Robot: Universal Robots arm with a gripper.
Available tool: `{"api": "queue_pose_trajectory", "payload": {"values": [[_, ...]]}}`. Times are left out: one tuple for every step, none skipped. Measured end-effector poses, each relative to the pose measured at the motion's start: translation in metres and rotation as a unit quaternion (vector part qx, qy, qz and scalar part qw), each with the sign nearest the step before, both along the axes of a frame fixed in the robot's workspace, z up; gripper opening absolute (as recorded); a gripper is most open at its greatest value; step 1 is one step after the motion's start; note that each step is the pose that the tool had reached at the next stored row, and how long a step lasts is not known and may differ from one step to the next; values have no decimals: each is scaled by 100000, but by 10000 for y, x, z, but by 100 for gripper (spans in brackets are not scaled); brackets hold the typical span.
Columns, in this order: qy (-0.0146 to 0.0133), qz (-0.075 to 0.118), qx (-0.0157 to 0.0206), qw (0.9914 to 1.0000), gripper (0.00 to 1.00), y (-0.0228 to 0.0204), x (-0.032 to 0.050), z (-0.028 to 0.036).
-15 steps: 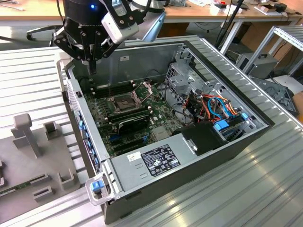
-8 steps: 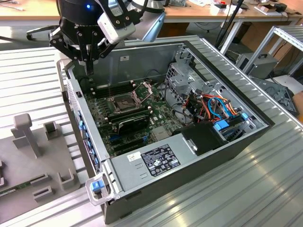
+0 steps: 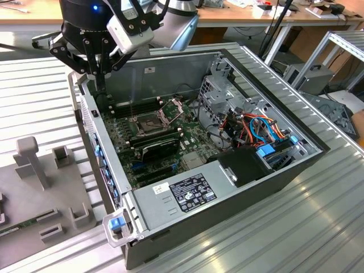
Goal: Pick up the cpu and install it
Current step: 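Reach for the cpu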
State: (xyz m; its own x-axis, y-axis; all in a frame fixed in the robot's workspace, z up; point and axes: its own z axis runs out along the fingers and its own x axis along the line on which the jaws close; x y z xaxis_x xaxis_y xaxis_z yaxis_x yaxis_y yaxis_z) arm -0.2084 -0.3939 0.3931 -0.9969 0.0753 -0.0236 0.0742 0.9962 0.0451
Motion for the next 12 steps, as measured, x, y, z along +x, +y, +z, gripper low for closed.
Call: {"api": "queue_pose_trajectory", "payload": {"values": [[2, 0, 1, 100000, 11, 0, -19, 0], [2, 0, 0, 100000, 11, 0, -31, 0], [2, -3, -2, 100000, 11, 0, -45, 0], [0, 1, -2, 100000, 11, 0, -58, 0], [0, 1, -2, 100000, 11, 0, -66, 0], [1, 1, -3, 100000, 11, 0, -81, 0], [2, 3, -6, 100000, 11, 0, -103, 0], [2, 2, -10, 100000, 11, 0, -119, 0], [0, 2, -9, 100000, 11, 0, -127, 0], [0, 4, -9, 100000, 11, 0, -139, 0], [0, 0, -8, 100000, 11, 0, -153, 0], [0, 0, -9, 100000, 11, 0, -163, 0]]}}
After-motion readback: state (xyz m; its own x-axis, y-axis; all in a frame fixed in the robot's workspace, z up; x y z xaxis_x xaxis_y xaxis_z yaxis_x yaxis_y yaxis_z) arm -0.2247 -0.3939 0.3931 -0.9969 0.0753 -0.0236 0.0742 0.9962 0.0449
